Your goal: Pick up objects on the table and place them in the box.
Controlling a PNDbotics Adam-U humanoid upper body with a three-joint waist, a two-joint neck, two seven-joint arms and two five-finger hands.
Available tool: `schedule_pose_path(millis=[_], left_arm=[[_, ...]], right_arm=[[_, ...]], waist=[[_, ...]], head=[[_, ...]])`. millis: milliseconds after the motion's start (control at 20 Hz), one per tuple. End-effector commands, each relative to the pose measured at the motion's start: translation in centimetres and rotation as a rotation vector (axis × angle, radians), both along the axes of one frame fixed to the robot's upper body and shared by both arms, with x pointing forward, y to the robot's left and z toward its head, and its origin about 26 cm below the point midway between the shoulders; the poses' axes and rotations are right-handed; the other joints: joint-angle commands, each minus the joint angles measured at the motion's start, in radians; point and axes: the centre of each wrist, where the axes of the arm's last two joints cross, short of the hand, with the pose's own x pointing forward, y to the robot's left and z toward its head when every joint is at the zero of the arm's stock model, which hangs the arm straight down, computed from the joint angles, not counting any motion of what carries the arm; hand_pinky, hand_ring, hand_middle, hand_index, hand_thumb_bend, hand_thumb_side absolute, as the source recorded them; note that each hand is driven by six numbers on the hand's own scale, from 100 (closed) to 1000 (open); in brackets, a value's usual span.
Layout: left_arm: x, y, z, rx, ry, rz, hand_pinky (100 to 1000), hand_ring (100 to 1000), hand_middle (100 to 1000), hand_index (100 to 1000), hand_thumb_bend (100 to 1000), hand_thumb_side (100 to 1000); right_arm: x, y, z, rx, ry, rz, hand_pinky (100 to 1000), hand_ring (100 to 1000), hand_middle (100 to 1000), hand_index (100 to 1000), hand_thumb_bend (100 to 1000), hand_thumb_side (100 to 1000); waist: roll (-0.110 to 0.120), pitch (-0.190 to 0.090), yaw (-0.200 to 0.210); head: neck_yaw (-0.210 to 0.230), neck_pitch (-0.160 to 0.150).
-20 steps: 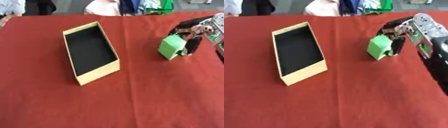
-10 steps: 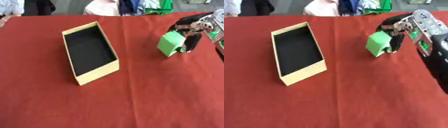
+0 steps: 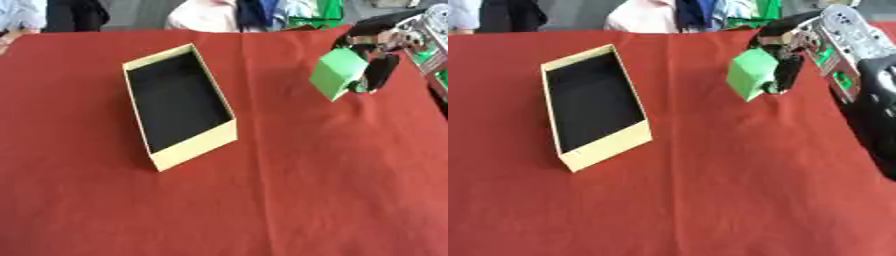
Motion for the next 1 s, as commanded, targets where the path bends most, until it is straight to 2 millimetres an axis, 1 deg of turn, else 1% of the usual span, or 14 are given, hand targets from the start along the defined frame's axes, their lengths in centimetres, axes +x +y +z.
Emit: schedule_pose_path(millis=[50, 300, 500, 750, 1000], left_arm=[[-0.2, 0.3, 1.1, 0.027, -0.028, -0.002, 574, 620, 595, 726, 100, 385], [-0.1, 0.3, 1.3, 0.03, -0.031, -0.01, 574, 619, 595, 726, 100, 380], [-0.1, 0.2, 1.4, 0.03, -0.033, -0.018, 575, 619, 594, 726, 100, 374], [0.0, 0.1, 1.6, 0.03, -0.038, -0.033, 575, 618, 593, 727, 100, 369], [0.2, -0.1, 1.9, 0.029, -0.049, -0.049, 576, 617, 593, 727, 100, 364]], right_arm=[[-0.7, 2.0, 2.4, 0.002, -0.069, 0.046, 716, 625, 451, 492, 100, 100], [-1.2, 5.9, 3.7, 0.018, -0.107, 0.139, 712, 618, 441, 487, 100, 100], [-1.9, 8.9, 4.2, 0.045, -0.13, 0.21, 707, 611, 432, 485, 100, 100], [-2.5, 12.7, 3.8, 0.065, -0.128, 0.286, 701, 602, 420, 483, 100, 100], [-2.8, 16.1, 2.5, 0.096, -0.102, 0.345, 689, 597, 408, 483, 100, 100]], waist=[[-0.001, -0.045, -0.001], [-0.006, -0.061, 0.001], [-0.012, -0.074, 0.014], [-0.018, -0.085, 0.035], [-0.024, -0.089, 0.07]], head=[[-0.003, 0.001], [-0.012, 0.012], [-0.018, 0.019], [-0.032, 0.025], [-0.049, 0.027]])
